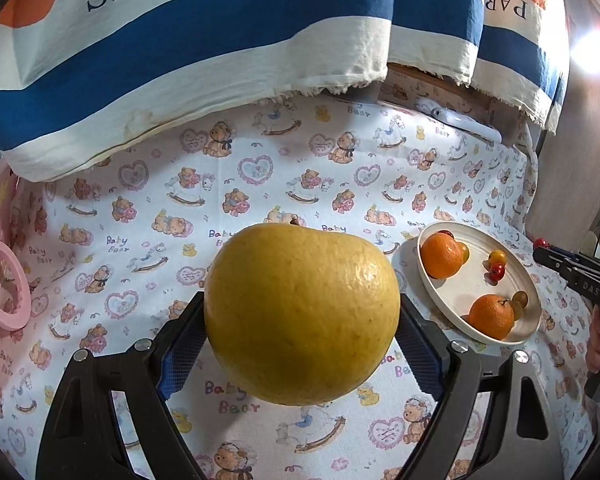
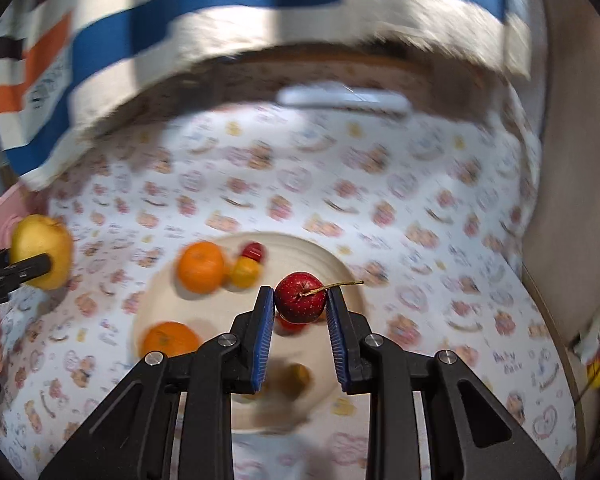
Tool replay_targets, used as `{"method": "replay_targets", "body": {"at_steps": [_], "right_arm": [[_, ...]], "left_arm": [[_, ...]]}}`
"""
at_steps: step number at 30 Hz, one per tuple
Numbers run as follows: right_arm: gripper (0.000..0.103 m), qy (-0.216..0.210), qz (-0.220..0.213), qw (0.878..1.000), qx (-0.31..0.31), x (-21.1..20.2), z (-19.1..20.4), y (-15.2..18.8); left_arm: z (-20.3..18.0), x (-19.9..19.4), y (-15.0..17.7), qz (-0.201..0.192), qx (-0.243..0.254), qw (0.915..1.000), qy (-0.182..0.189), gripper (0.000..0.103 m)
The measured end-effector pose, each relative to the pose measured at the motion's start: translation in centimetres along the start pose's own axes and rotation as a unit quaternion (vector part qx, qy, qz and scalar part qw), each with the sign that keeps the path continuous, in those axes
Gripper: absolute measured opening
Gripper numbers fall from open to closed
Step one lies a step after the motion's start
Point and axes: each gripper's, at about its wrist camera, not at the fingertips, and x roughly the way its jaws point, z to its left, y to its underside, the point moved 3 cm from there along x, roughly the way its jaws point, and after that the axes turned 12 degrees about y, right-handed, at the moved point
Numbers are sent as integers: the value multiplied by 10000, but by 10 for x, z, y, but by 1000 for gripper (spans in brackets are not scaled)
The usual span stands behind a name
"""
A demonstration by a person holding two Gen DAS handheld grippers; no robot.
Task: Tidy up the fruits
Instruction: 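Lower the pear onto the plate with the left gripper while the right releases the cherry there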
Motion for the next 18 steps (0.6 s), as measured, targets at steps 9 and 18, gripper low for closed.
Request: {"method": "replay_targets", "body": {"at_steps": [9, 18], "right_arm": [[27, -53, 456, 9989, -56, 20, -6, 14], [49, -111, 199, 9995, 200, 5, -20, 8]], "left_arm": [[-23, 3, -5, 139, 159, 9993, 316, 87], [-79, 17, -26, 285, 498, 9963, 637, 87]]}}
